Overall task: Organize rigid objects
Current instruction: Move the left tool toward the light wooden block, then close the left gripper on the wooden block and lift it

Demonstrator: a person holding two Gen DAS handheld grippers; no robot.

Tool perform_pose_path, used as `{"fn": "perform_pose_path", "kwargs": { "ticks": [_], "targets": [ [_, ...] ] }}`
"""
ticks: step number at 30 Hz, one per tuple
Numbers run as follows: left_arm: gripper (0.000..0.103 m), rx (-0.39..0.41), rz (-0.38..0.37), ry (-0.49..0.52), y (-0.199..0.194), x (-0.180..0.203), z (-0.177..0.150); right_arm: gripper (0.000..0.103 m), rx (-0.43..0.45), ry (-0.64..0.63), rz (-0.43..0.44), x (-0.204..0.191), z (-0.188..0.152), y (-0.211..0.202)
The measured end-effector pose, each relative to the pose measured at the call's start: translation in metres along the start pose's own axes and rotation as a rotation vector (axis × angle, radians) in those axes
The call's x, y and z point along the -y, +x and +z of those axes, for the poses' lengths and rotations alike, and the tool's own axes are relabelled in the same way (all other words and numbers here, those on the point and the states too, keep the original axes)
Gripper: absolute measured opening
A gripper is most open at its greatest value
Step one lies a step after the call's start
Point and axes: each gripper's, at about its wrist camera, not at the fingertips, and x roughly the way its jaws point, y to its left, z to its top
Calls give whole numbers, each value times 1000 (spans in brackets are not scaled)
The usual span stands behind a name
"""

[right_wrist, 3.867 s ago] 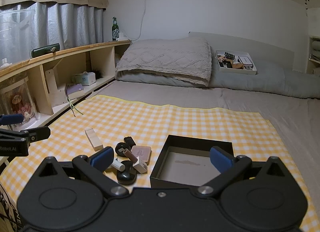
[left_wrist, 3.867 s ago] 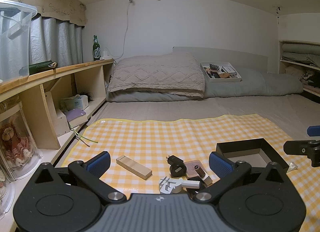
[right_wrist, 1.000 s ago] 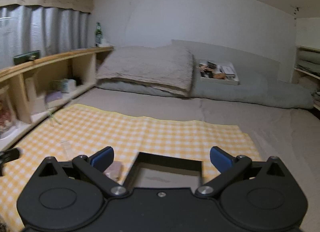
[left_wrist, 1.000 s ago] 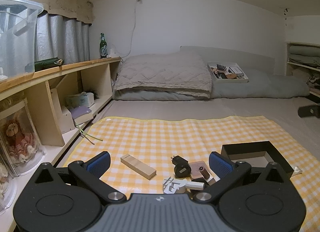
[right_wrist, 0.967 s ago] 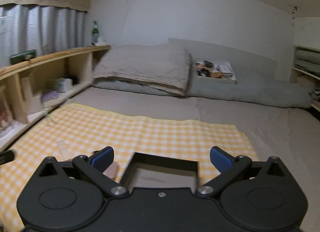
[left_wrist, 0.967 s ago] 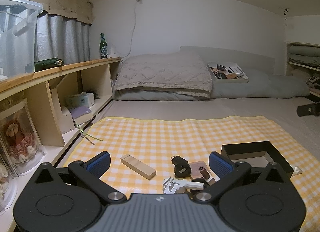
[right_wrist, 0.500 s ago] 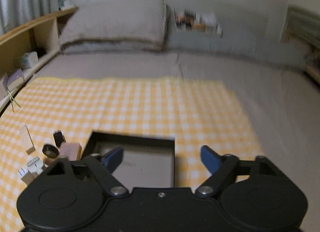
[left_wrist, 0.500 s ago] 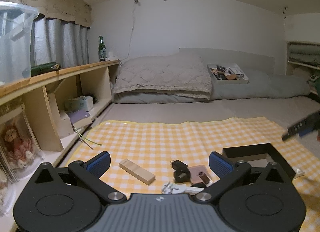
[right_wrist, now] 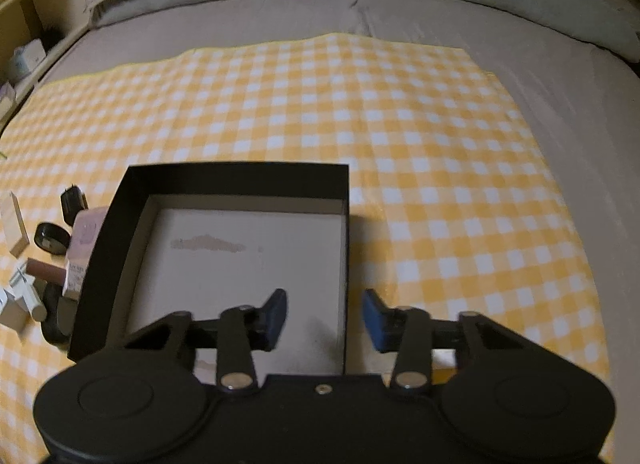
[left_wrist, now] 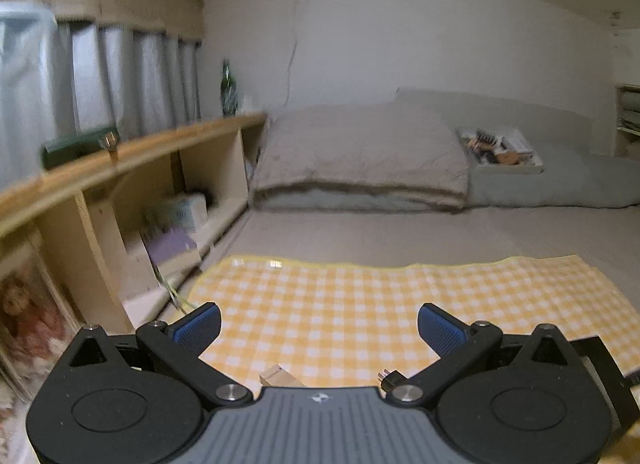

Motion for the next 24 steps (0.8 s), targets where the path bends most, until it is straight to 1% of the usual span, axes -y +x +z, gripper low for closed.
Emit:
{"fn": "perform_pose_path", "kwargs": {
  "ticks": [1, 2, 4, 5, 7, 8, 10, 12, 17, 19, 21, 24],
  "targets": [
    [103, -32, 8, -25, 16, -2, 2, 26, -2, -10, 2, -1, 0, 2],
    [103, -61, 17, -52, 30, -5, 3, 17, 1, -34, -16, -3, 1, 4],
    [103, -129, 24, -104, 57, -11, 1, 9, 3, -80, -58, -6, 1, 2],
    [103, -185, 31, -144, 75, -14, -1, 5, 0, -74, -65, -4, 1, 2],
    [103, -268, 54, -216, 101, -20, -7, 3, -4, -51, -60, -1, 1, 2],
    [103, -317, 79, -258, 117, -24, -13, 3, -5, -44, -53, 3, 2, 4],
    [103, -379, 134, -302, 140, -29, -24, 3, -7, -34, -42, 6, 4, 6],
    [103, -450, 179, -306, 161, -31, -34, 3, -6, -39, -39, 8, 5, 7],
    [103, -546, 257, -243, 202, -31, -57, 3, -3, -45, -32, 7, 4, 8],
    [103, -560, 265, -220, 211, -29, -61, 3, -3, -41, -22, 8, 5, 9],
    [103, -569, 249, -201, 216, -29, -65, 3, -1, -39, -14, 8, 5, 10],
    [103, -543, 221, -181, 219, -28, -69, 3, -9, -17, -5, 11, 7, 14]
  ]
}}
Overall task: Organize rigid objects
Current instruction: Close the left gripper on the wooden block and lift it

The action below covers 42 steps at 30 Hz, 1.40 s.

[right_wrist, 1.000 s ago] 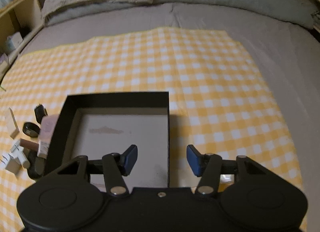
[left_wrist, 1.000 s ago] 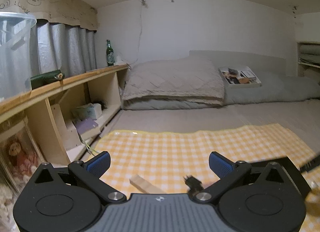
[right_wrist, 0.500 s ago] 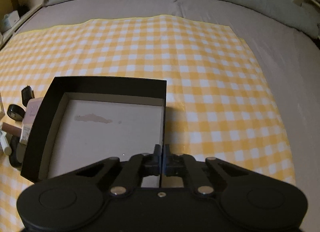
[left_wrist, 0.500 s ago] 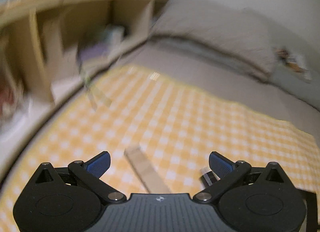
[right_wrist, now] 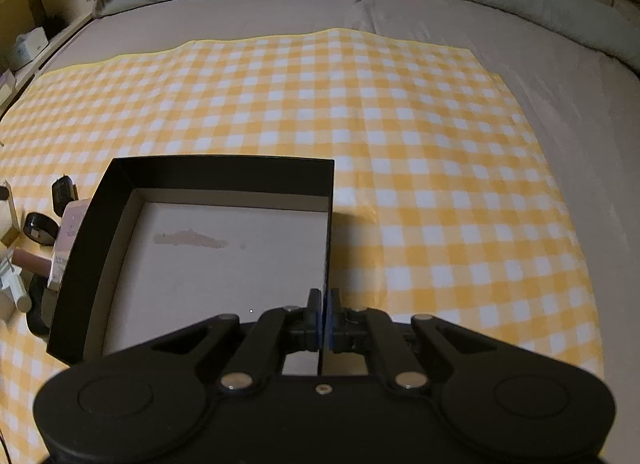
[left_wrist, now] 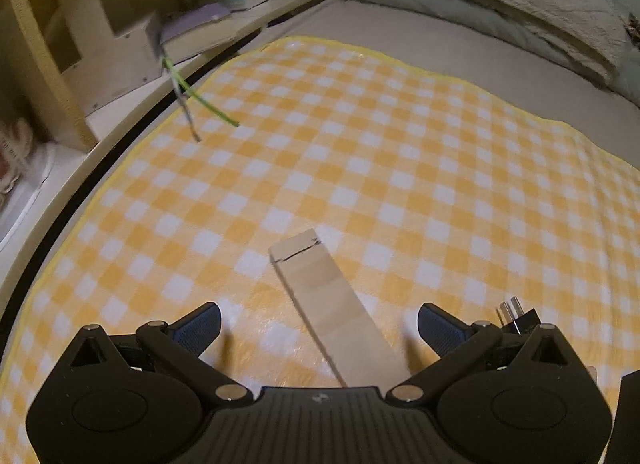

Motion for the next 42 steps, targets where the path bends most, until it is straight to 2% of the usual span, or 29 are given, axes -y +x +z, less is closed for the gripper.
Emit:
{"fn": "perform_pose_path", "kwargs": {
  "ticks": [3, 5, 7, 12, 16, 18, 20, 27, 29, 32, 36, 40, 42],
  "targets": [
    [103, 1, 20, 40, 8, -5, -2, 3, -14, -12, -17, -4, 1, 7],
    [103, -14, 60, 39, 13, -16, -3, 4, -17, -30, -42, -10, 1, 10],
    [103, -18, 59, 31, 14, -31, -5, 5, -24, -29, -56, -13, 2, 13],
    [103, -63, 114, 31, 14, -62, -12, 5, -35, 1, -52, -13, 5, 16],
    [103, -60, 14, -68, 7, -72, -8, 5, -39, -2, -61, -17, 9, 17],
    [103, -46, -40, -132, 1, -64, -4, 5, -40, -2, -60, -17, 9, 16],
    [103, -47, -77, -149, 0, -50, -2, 5, -40, -1, -57, -18, 10, 17],
    [103, -59, -50, -49, 13, 5, -2, 5, -42, -6, -56, -18, 9, 17],
    [103, -59, 5, 16, 16, 12, -6, 5, -43, -11, -53, -17, 9, 19],
    [103, -48, 84, 75, 18, 5, -10, 5, -43, -6, -53, -19, 9, 19],
    [103, -77, 120, 37, 19, -23, -11, 6, -43, -9, -55, -17, 10, 18],
    [103, -120, 86, 27, 23, -41, -10, 8, -43, -8, -53, -17, 9, 19],
    [103, -115, 58, 31, 26, -45, -7, 9, -43, -9, -53, -17, 10, 19]
  ]
}}
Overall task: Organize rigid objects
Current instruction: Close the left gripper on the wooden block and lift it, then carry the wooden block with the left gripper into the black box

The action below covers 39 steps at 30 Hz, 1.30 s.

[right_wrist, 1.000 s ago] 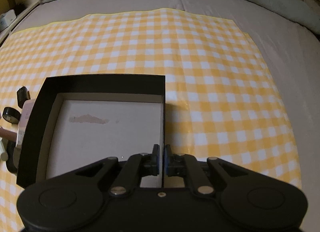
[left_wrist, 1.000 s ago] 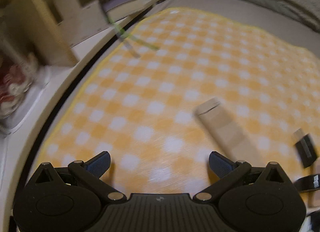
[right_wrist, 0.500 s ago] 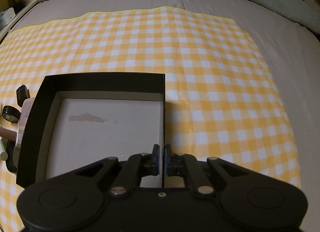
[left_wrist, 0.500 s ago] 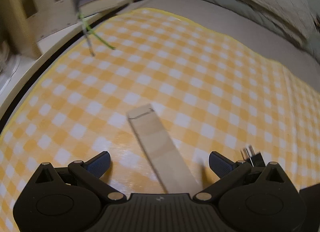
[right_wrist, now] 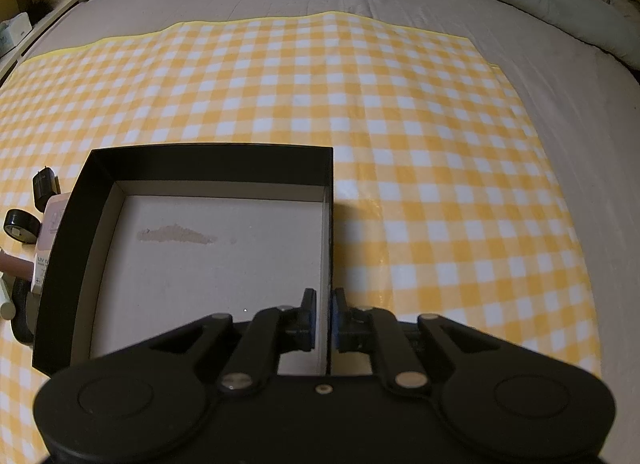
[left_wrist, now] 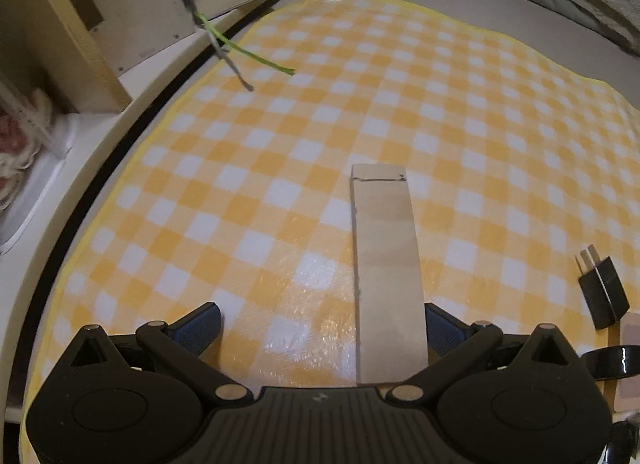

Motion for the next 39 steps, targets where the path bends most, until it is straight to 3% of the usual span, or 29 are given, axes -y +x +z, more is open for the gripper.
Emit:
{"fn": "perform_pose_path", "kwargs": {
  "ticks": [3, 8, 9, 13, 22, 39],
  "targets": [
    [101, 51, -27, -26, -3, -3, 9, 9, 0, 0, 1, -1, 0, 0],
    [61, 50, -92, -20, -2, 5, 15, 9, -1, -4, 3, -4, -2, 1],
    [60, 50, -94, -17, -3, 7, 15, 9, -2, -5, 4, -5, -3, 2],
    [36, 43, -134, 17, -8, 13, 12, 8, -2, -5, 6, -1, -1, 1],
    [35, 67, -204, 43, -27, 15, 7, 3, -10, 12, 9, 1, 1, 4],
    [35, 156, -581, 21, -118, 56, -15, 3, -11, 14, 12, 4, 3, 4]
  ]
}}
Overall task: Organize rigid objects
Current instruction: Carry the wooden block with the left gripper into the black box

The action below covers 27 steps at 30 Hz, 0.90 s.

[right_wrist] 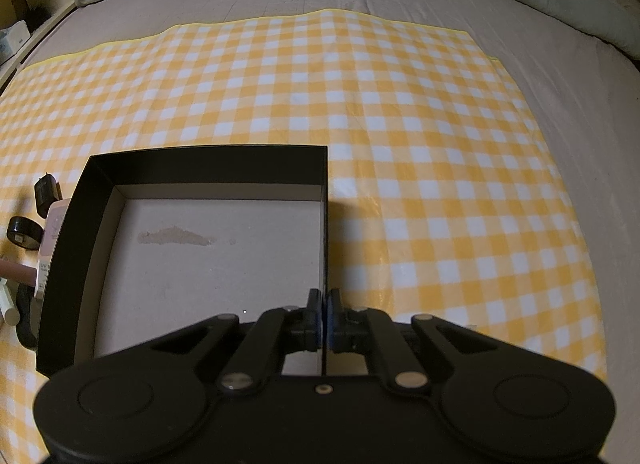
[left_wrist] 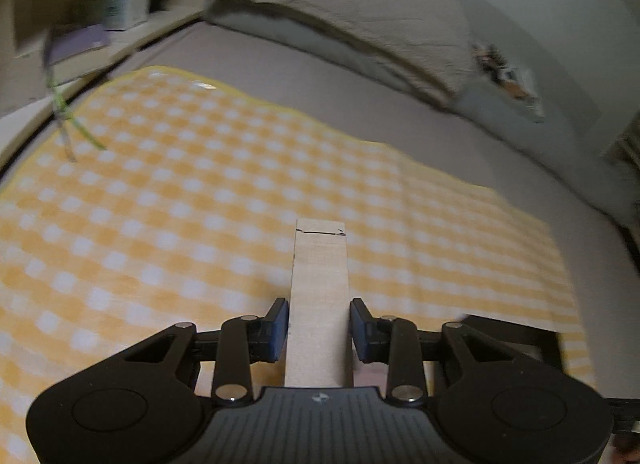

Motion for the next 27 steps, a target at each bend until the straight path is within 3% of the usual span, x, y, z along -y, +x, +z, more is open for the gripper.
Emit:
{"fn": "perform_pose_path", "kwargs": {
  "ticks": [6, 10, 18, 27],
  "targets": [
    [35, -56, -168, 36, 9, 59, -16, 3, -2, 12, 8, 4, 0, -2],
    [35, -114, -235, 76, 30, 103, -31, 3, 7, 31, 36, 10, 1, -8],
    [35, -218, -265, 95, 81, 157, -57, 4, 2, 57, 107, 28, -9, -18],
    [35, -275, -255, 29, 123, 196, -79, 4, -18, 23, 164, 32, -31, -27]
  ]
}}
